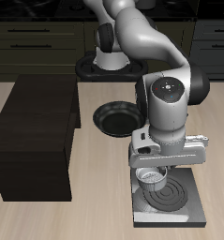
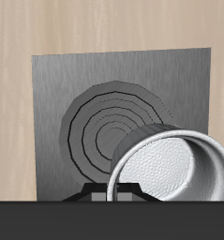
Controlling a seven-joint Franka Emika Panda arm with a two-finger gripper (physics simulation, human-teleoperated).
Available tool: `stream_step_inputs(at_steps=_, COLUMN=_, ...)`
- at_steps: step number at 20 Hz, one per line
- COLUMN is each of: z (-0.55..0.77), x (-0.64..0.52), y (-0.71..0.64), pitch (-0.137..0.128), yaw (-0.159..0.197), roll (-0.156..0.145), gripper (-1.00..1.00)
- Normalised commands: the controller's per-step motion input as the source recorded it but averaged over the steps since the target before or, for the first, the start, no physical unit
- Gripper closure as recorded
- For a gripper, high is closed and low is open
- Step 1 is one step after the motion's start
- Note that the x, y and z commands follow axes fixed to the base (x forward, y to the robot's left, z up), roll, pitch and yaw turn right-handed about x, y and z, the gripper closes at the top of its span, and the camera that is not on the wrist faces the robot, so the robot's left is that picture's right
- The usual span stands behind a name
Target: Place the ramekin on the stove
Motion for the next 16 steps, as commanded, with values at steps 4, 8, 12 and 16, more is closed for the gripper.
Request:
stream_step_inputs(at_steps=4, z=-0.10, x=0.07, y=-0.01, pitch=0.023, yaw=-0.007, roll=0.003, gripper=1.00)
stream_step_inputs(at_steps=8, z=-0.24, x=0.10, y=0.00, pitch=0.031, yaw=0.027, roll=-0.011, gripper=1.00)
stream_step_inputs(at_steps=12, z=-0.24, x=0.12, y=-0.08, pitch=0.053, yaw=-0.010, roll=-0.017, gripper=1.00)
stream_step_inputs(at_steps=16, z=-0.11, x=-0.01, y=0.04, pitch=0.015, yaw=0.036, roll=-0.012, gripper=-1.00)
